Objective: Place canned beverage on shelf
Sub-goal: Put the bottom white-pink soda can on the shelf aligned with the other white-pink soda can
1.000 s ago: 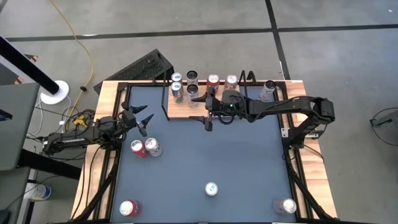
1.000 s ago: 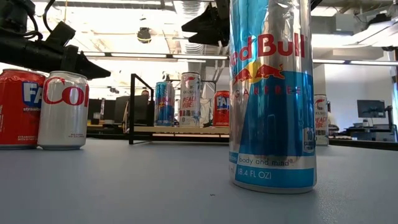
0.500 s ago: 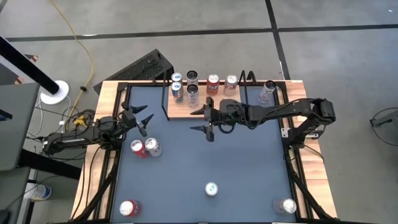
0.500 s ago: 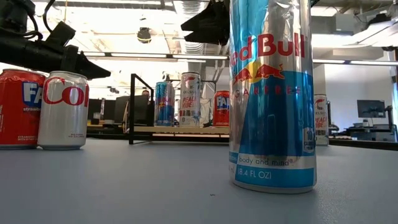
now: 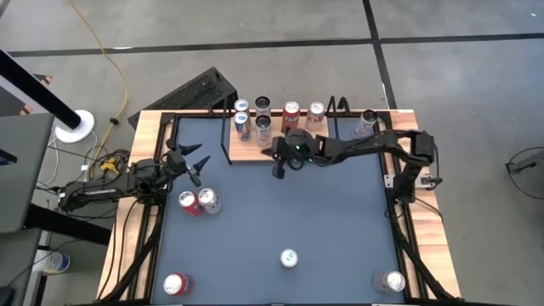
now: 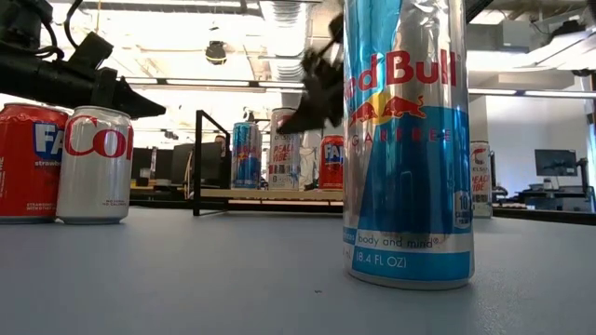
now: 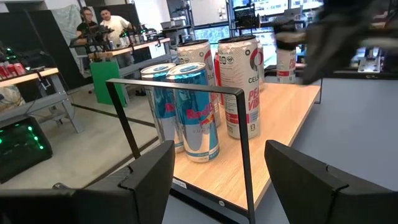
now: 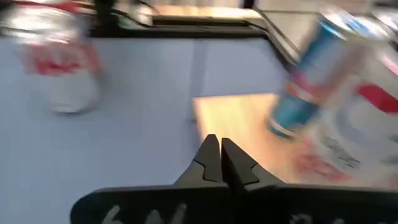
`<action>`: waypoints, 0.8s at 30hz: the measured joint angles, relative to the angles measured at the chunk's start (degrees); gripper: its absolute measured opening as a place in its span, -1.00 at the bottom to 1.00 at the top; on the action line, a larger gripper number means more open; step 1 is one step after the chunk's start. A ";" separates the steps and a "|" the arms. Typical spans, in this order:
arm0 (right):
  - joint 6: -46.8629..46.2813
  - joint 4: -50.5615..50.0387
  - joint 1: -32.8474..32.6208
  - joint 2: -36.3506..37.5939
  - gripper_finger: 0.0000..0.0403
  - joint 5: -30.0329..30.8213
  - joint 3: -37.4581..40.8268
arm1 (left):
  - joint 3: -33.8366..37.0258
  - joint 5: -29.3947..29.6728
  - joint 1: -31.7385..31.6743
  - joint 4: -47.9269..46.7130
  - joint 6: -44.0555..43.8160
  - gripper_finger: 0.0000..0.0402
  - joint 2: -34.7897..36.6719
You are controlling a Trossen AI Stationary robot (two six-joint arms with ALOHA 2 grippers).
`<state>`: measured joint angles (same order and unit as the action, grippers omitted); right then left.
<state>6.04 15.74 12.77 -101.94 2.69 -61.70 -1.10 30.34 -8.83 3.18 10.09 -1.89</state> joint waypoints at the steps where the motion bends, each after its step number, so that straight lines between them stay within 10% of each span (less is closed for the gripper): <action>1: -0.02 -0.43 0.53 -0.45 -0.99 0.71 0.05 | 0.00 -0.01 -0.01 0.00 0.00 0.20 0.00; 24: 1.96 0.83 8.52 -0.54 -1.00 -4.58 0.05 | 0.00 0.03 -0.01 0.00 0.00 0.20 0.00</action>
<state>8.01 16.58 21.29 -102.48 -1.89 -61.65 -1.10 30.37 -8.84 3.18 10.09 -1.89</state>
